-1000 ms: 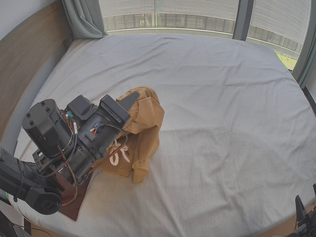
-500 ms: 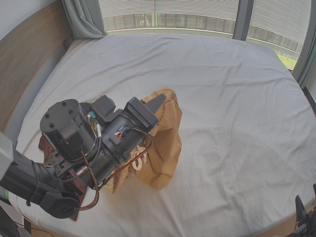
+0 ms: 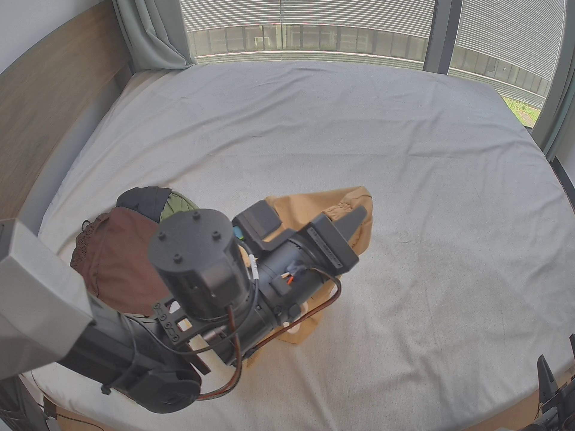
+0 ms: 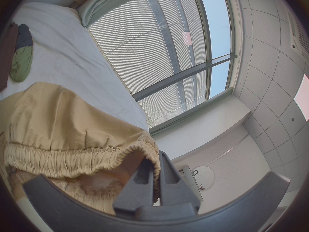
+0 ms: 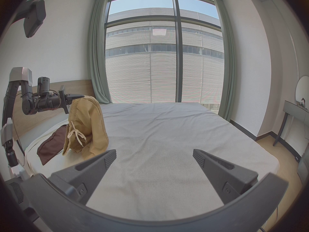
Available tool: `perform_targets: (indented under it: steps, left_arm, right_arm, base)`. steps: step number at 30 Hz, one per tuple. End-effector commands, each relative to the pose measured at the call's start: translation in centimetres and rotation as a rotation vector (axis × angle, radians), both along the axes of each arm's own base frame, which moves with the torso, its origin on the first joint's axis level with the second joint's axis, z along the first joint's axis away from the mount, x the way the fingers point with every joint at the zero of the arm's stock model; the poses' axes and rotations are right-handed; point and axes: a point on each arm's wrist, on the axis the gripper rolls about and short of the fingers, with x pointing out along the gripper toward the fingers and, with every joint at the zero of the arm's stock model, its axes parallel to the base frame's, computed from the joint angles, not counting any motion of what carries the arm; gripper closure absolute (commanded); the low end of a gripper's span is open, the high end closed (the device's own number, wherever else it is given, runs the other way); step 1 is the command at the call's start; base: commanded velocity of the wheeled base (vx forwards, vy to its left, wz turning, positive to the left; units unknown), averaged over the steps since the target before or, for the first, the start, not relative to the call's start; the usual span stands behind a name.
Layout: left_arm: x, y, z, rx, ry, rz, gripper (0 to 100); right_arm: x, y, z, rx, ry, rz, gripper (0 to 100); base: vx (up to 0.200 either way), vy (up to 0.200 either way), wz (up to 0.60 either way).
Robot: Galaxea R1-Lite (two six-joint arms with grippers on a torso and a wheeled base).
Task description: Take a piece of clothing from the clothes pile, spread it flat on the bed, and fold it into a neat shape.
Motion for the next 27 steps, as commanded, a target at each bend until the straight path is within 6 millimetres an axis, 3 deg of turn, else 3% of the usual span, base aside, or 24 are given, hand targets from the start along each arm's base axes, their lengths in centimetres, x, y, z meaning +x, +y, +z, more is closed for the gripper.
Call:
perform_targets:
  steps: [1,14,22,27]
  left_arm:
    - [0.6,-1.6,-1.8,0.031,0.022,-0.019,100]
    - [0.3,-5.5,-2.3,0.027,0.015,-0.136,100]
    - [-0.4,-7.7,1.0,-0.064,-0.003,-0.203,100]
    - [-1.6,-9.2,5.1,-0.172,-0.011,-0.260,100]
  right_arm:
    - [0.0,0.0,-0.5,0.000,0.001,0.001,0]
    - [0.0,0.0,-0.5,0.000,0.001,0.001,0]
    - [0.0,0.0,-0.5,0.000,0.001,0.001,0]
    - [0.0,0.0,-0.5,0.000,0.001,0.001,0]
  base:
    - [0.000,0.000,0.00]
    - [0.000,0.000,0.00]
    - [0.000,0.000,0.00]
    - [0.000,0.000,0.00]
